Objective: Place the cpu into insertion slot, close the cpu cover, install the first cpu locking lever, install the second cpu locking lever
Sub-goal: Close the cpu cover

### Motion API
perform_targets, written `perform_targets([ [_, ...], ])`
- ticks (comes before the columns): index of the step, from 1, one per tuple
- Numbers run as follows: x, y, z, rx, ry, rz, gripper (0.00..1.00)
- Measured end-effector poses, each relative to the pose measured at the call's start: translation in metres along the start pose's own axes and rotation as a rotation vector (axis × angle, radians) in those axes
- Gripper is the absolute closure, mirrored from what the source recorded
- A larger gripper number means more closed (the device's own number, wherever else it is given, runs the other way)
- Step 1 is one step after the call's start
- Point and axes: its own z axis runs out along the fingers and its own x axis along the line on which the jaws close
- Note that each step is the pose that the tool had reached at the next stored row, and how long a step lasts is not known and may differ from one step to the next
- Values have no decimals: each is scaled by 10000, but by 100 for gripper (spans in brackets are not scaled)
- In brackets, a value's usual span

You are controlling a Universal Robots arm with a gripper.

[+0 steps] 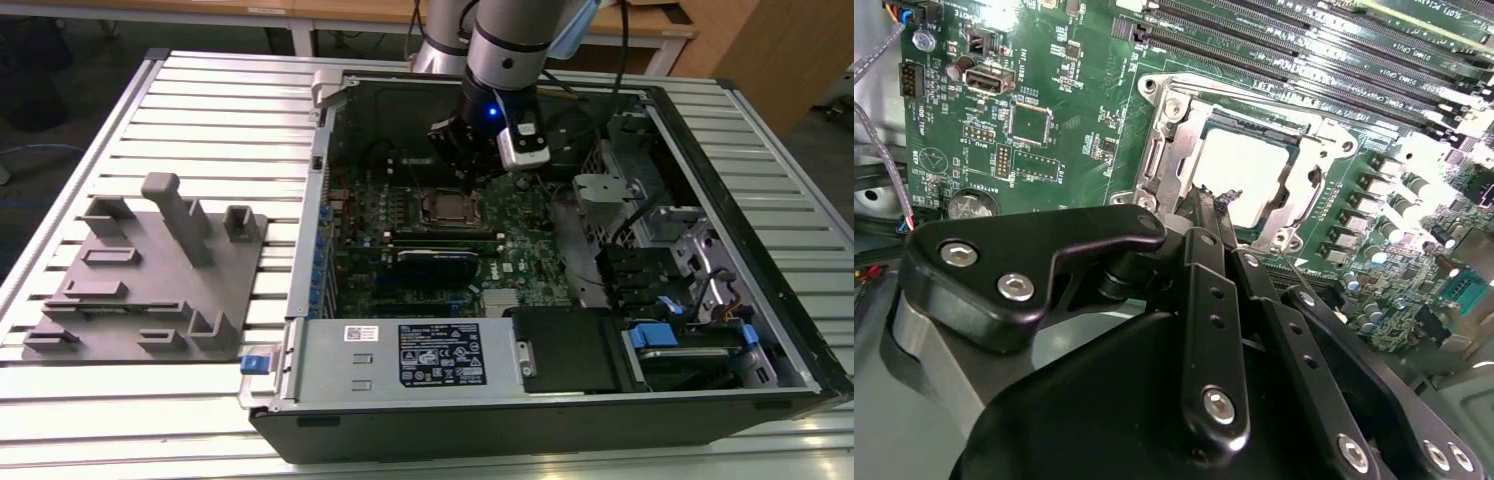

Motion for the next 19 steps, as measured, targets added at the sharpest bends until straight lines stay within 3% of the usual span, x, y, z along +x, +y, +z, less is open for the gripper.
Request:
perform_targets([
  [13, 5, -2, -4, -12, 2, -14, 89],
  [19, 6, -17, 13, -9, -81, -458, 89],
])
